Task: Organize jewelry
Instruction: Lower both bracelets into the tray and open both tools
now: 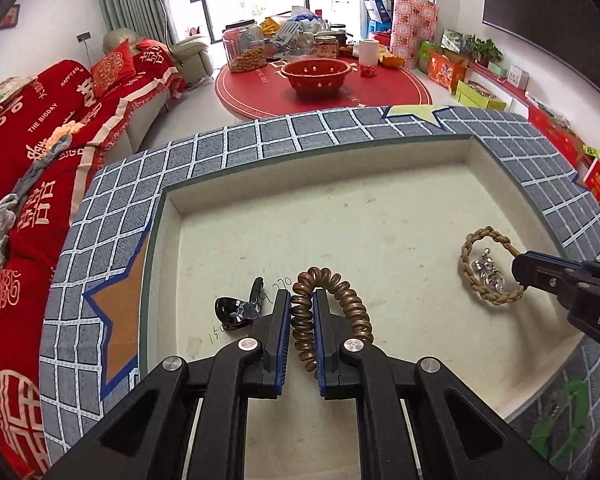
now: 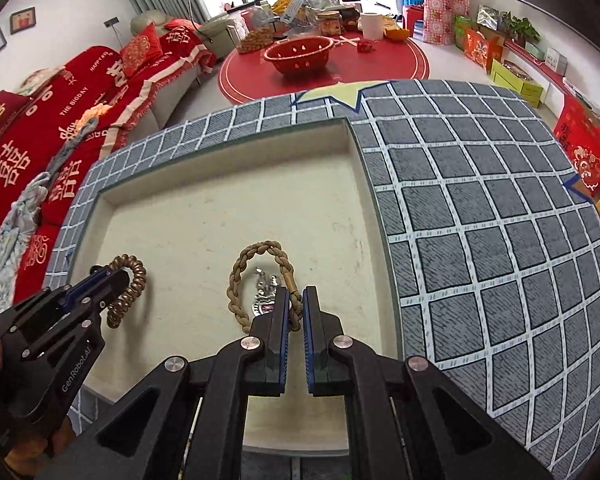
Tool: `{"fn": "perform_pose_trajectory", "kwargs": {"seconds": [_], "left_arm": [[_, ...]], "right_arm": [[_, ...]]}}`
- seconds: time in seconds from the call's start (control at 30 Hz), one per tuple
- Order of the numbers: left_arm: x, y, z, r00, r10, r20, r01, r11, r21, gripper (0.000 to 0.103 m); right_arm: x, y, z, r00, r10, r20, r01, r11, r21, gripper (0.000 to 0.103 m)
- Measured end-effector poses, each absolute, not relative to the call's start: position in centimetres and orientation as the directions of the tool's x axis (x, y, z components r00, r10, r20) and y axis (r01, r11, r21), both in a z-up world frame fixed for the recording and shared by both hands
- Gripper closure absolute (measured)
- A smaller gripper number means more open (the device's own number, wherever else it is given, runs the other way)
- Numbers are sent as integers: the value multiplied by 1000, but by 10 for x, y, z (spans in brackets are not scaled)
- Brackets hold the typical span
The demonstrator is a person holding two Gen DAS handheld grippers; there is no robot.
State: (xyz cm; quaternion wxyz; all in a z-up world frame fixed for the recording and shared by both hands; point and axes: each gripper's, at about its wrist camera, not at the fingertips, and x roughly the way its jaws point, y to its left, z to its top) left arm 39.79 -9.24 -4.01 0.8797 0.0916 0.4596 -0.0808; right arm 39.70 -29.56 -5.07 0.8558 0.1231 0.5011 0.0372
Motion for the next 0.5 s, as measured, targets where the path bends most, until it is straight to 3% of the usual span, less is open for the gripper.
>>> {"fn": "perform_pose_trajectory", "kwargs": {"seconds": [0.3, 0.33, 0.37, 0.43, 0.47, 0.5], "left_arm": [[396, -93, -43, 562, -4, -827, 206, 969, 136, 79], [395, -93, -42, 565, -4, -825, 204, 970, 136, 79], [395, -92, -41, 569, -2, -822, 202, 970, 137, 79], [395, -91, -39, 567, -6, -823, 201, 971, 131, 77], [395, -91, -39, 564, -14, -826, 202, 972, 122, 68], [395, -89, -38, 564, -21, -826, 198, 974, 110, 30]], "right_arm": [[399, -295, -57, 467, 183, -865, 69, 968, 242, 91], [398, -296, -56, 468, 183, -865, 73, 967, 245, 78], [397, -297, -55, 471, 185, -863, 78, 965, 249, 56], [394, -298, -48, 499, 206, -842, 68, 959, 275, 44], [391, -298, -43, 515, 211, -831, 66, 957, 284, 44], [389, -298, -38, 527, 217, -821, 64, 954, 293, 44]]}}
